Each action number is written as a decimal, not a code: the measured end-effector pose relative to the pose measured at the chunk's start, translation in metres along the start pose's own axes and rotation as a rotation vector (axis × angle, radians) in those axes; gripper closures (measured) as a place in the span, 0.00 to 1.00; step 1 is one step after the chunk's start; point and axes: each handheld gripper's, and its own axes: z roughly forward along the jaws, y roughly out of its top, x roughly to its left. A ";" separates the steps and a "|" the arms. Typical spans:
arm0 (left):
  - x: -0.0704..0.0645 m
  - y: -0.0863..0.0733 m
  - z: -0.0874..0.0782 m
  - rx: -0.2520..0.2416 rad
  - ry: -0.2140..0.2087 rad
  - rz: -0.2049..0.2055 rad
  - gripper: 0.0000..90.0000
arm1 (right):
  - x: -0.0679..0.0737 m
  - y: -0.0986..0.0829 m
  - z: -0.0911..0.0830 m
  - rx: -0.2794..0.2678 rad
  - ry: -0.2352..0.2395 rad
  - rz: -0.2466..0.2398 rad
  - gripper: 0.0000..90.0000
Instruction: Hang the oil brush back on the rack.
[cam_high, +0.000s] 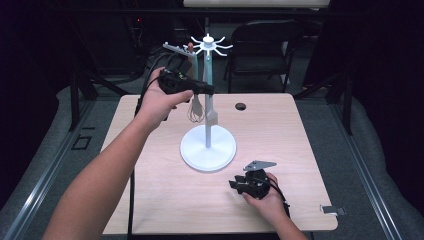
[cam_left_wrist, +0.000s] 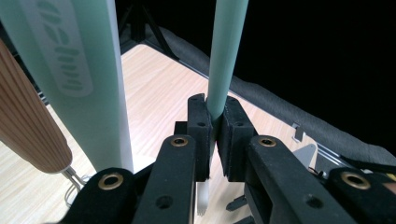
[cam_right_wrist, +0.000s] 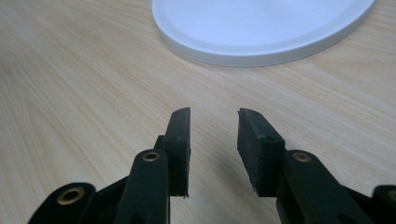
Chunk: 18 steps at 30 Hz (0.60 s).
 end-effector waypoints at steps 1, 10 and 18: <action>-0.001 -0.001 0.000 0.005 -0.003 0.008 0.87 | 0.000 0.000 0.000 -0.002 -0.001 0.002 0.73; -0.012 -0.035 -0.004 0.007 0.102 0.072 0.61 | -0.002 0.000 -0.001 -0.013 0.002 0.013 0.72; -0.003 -0.115 -0.001 -0.001 0.159 0.038 0.49 | -0.003 0.000 -0.003 -0.012 -0.009 0.015 0.72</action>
